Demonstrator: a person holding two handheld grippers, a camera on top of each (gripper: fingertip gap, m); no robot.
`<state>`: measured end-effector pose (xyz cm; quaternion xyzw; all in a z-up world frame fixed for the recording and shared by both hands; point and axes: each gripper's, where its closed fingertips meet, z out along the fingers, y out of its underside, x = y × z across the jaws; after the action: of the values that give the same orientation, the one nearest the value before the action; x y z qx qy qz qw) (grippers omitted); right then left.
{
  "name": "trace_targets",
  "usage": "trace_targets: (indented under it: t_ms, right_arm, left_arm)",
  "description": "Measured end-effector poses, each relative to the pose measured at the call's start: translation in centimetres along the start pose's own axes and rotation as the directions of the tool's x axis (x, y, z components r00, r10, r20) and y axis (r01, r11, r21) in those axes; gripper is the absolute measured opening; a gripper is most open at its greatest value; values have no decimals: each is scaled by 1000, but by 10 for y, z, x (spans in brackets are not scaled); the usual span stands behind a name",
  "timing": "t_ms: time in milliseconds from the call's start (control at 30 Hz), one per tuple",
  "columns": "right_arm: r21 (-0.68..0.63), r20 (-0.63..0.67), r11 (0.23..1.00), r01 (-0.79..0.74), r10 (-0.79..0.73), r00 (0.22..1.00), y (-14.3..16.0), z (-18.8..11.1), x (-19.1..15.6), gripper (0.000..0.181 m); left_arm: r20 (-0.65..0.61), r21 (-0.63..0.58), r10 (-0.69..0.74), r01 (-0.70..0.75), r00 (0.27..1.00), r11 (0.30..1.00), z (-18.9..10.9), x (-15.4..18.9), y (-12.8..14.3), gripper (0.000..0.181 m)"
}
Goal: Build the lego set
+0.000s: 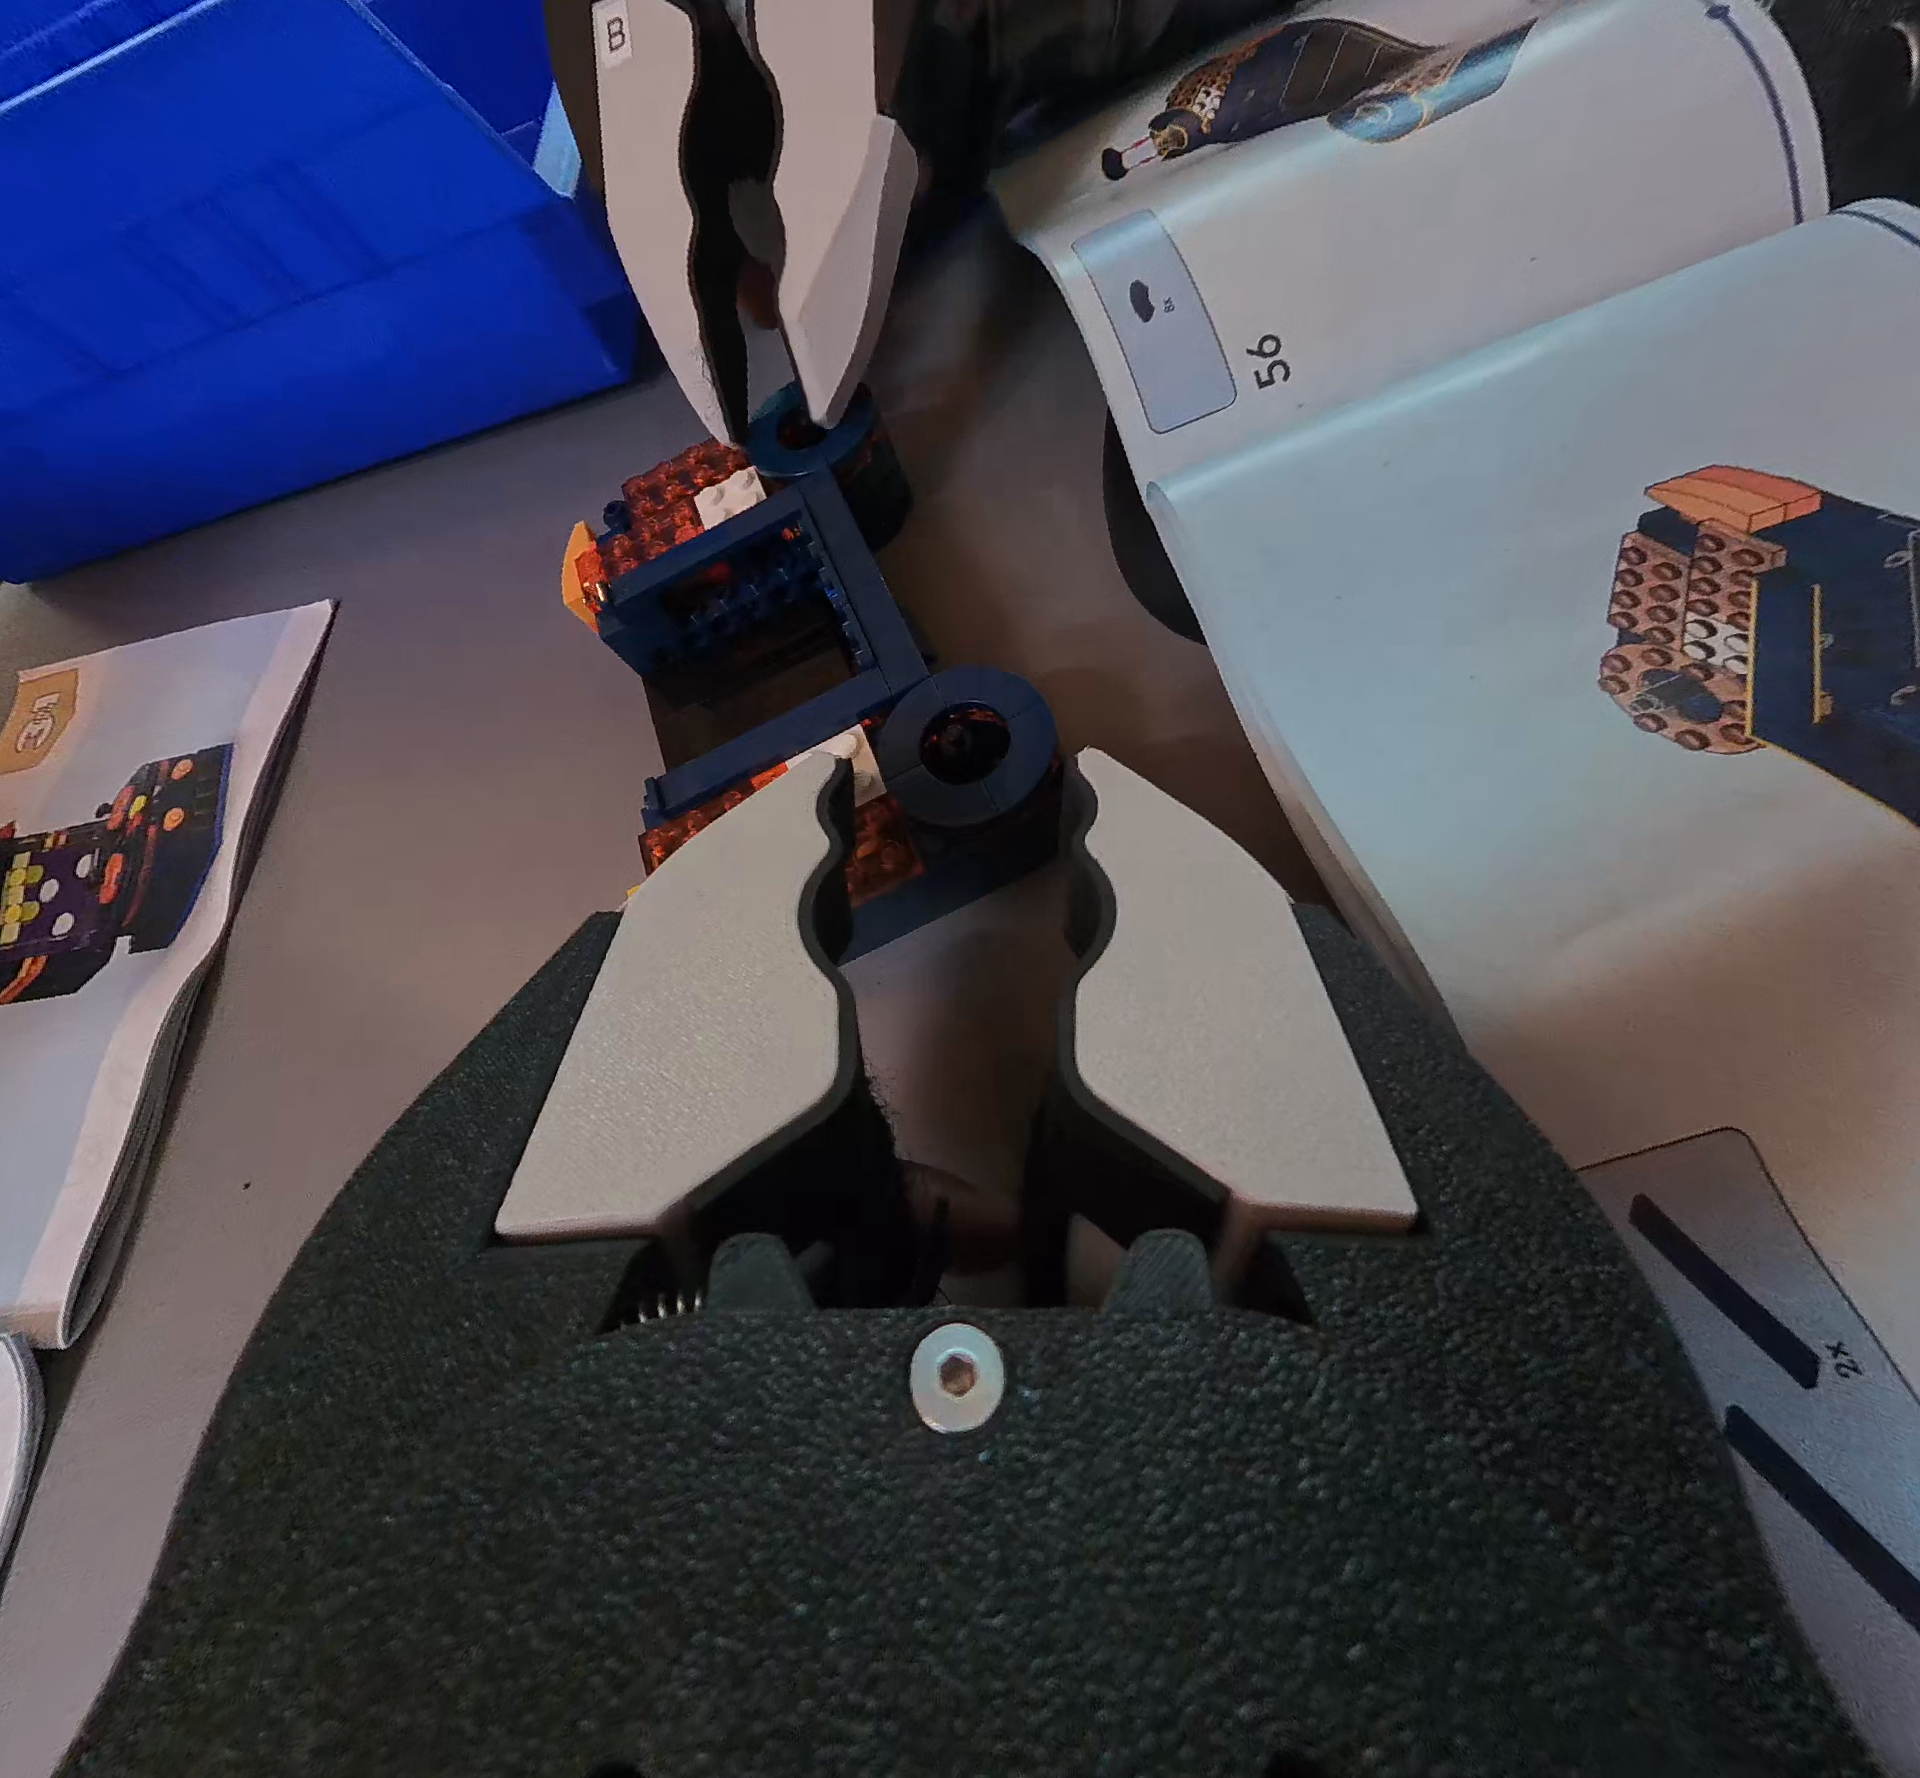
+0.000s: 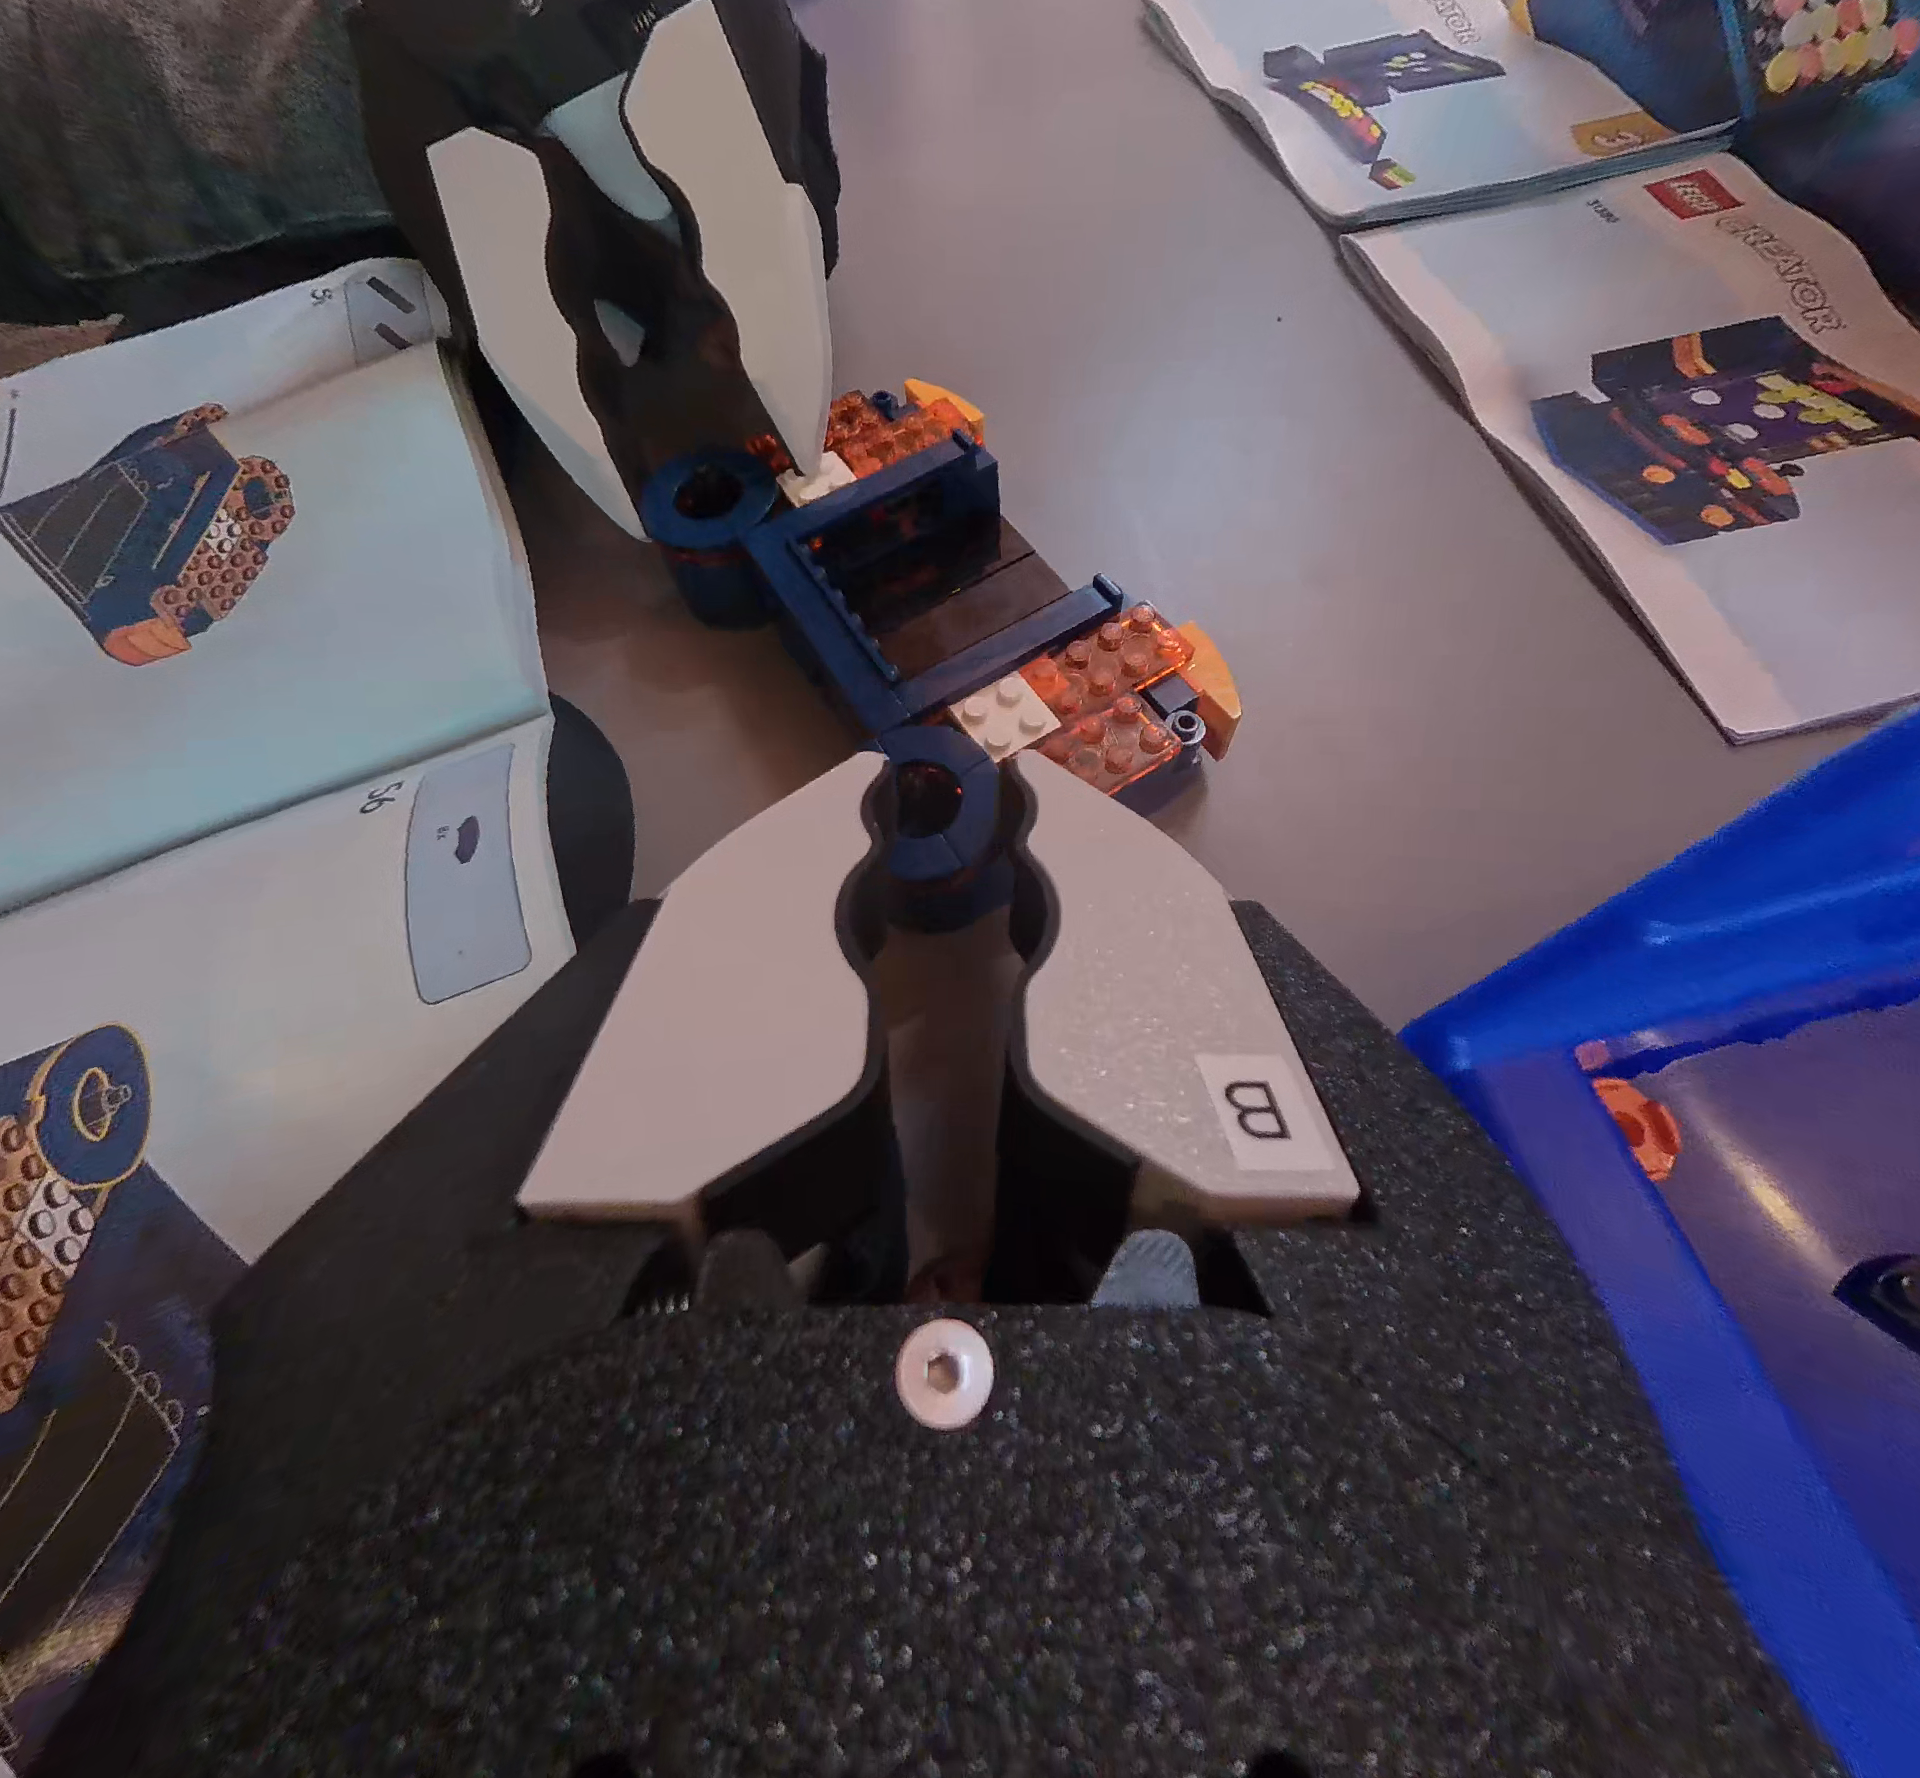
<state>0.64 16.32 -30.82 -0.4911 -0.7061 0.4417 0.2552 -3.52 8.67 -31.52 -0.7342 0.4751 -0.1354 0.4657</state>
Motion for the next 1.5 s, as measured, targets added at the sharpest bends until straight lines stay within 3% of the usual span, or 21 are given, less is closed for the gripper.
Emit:
trace_targets:
  t_ms: [533,667,867,1067,1233,1500]
  right_arm:
    - [9,16,1000,-9,9,1000,-1,0,-3,19]
    - [111,44,994,-9,4,999,-15,-5,-7,24]
    - [88,48,996,0,-5,999,-10,-6,-7,28]
    - [58,43,998,30,-32,999,-7,-3,-10,28]
    - [57,40,998,29,-31,999,-7,-3,-10,27]
    - [31,36,998,52,-53,998,-4,-1,-12,26]
  left_arm:
    - [-6,3,18,-18,1000,1000,-2,0,1,38]
    - [-1,7,29,-29,1000,1000,-10,-3,7,37]
    - [17,173,-55,52,998,984,-29,-13,-12,37]
    - [-14,29,-29,29,999,999,-9,0,-3,34]
    - [-13,27,-14,15,1000,1000,-9,0,-1,21]
    - [-47,20,-56,57,997,998,-29,-5,14,21]
